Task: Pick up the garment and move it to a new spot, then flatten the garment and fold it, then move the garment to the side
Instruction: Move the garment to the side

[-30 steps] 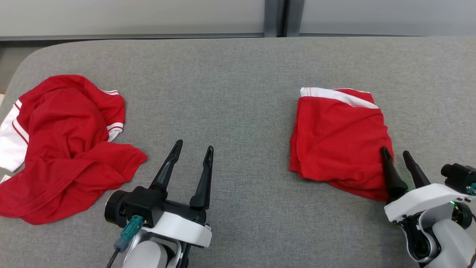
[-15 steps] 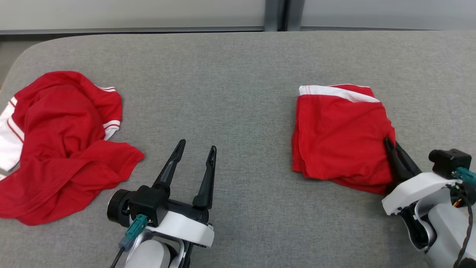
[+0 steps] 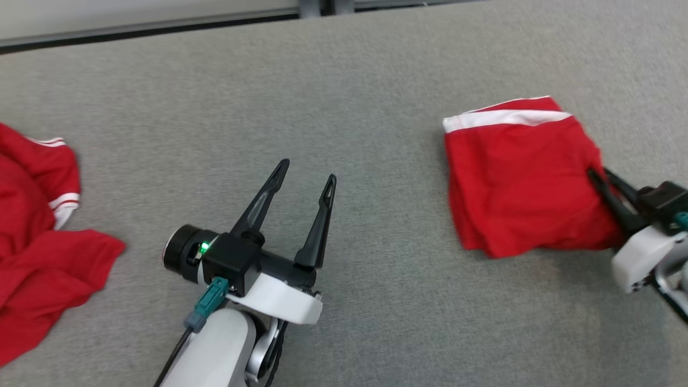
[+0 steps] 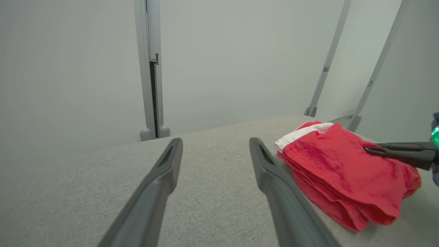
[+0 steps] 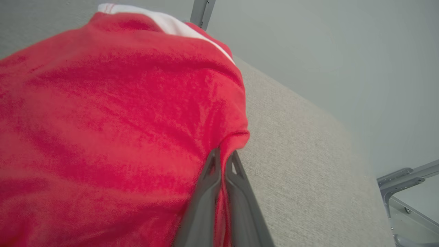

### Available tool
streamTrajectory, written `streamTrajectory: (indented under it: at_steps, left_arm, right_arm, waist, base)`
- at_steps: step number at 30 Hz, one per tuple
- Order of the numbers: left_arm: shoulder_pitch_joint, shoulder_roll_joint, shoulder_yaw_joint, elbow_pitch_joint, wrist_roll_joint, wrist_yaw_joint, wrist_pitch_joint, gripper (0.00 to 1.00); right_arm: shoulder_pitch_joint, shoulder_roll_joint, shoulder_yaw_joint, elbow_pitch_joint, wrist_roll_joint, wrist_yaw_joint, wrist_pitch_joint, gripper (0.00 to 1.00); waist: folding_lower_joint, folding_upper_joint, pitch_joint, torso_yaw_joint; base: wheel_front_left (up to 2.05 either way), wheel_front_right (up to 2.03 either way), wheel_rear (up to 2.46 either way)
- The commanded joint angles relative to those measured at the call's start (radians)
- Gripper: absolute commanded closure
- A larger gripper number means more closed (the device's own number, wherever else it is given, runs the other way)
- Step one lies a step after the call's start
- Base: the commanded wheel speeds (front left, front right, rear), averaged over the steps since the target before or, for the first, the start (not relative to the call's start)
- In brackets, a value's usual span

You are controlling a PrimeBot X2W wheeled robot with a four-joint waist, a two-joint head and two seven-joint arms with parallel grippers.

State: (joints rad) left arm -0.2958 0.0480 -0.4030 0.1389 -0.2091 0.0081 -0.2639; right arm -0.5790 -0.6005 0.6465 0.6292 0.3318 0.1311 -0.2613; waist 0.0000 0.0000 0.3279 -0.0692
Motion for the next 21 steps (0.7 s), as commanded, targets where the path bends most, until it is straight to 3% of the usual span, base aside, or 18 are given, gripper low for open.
streamTrajectory:
  at_steps: [1,8,21]
  left_arm:
    - [-0.025,0.005,0.0,0.002,0.011,-0.008,0.0,0.0]
    - [-0.107,0.005,-0.005,0.008,0.05,-0.025,0.0,0.0]
    - [-0.156,0.005,0.018,0.002,0.081,-0.039,0.0,0.0]
  right_arm:
    - [-0.026,-0.027,0.001,0.004,-0.008,-0.001,-0.005,1.0]
    - [-0.124,-0.136,-0.057,0.075,-0.049,-0.001,-0.005,1.0]
    - [-0.183,-0.2,-0.322,0.21,-0.191,-0.001,-0.005,1.0]
  waist:
    - [0.0,0.0,0.056,-0.055]
    - [0.0,0.0,0.161,-0.12]
    - [0.0,0.0,0.242,-0.101]
  base:
    - [0.0,0.0,0.0]
    - [0.0,0.0,0.0]
    - [0.0,0.0,0.0]
